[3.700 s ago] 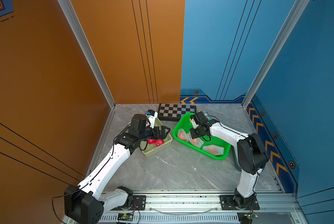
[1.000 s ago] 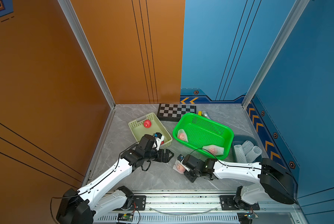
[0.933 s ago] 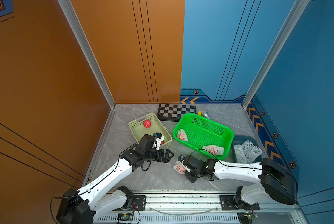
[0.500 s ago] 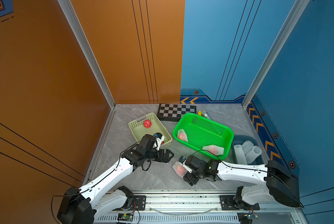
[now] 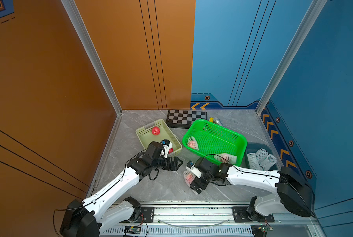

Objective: Remove foam nets from apples
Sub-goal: Remove the foam net from the apple.

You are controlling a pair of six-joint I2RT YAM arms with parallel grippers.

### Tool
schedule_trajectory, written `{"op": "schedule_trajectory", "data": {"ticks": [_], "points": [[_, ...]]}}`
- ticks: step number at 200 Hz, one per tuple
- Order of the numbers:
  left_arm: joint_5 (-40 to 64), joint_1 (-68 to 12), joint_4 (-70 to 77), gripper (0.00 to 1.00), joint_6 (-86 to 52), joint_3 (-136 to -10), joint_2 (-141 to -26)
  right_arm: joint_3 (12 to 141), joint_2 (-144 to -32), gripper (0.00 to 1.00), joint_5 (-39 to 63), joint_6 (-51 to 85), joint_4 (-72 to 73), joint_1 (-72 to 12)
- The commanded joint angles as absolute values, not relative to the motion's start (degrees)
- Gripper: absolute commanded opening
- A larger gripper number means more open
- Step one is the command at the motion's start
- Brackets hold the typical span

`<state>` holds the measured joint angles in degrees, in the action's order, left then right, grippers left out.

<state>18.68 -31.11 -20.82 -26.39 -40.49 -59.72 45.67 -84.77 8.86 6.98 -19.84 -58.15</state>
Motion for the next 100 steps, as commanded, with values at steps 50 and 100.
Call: {"op": "schedule_trajectory", "data": {"ticks": [50, 100], "points": [[18.9, -29.9, -21.2, 0.98, -25.4, -40.8, -59.4, 50.2, -93.3, 0.99, 11.4, 7.5, -17.8, -58.3], [19.5, -29.5, -20.7, 0.98, -25.7, -40.6, -60.1, 49.9, -93.4, 0.73, 9.4, 7.2, -17.3, -57.8]]}}
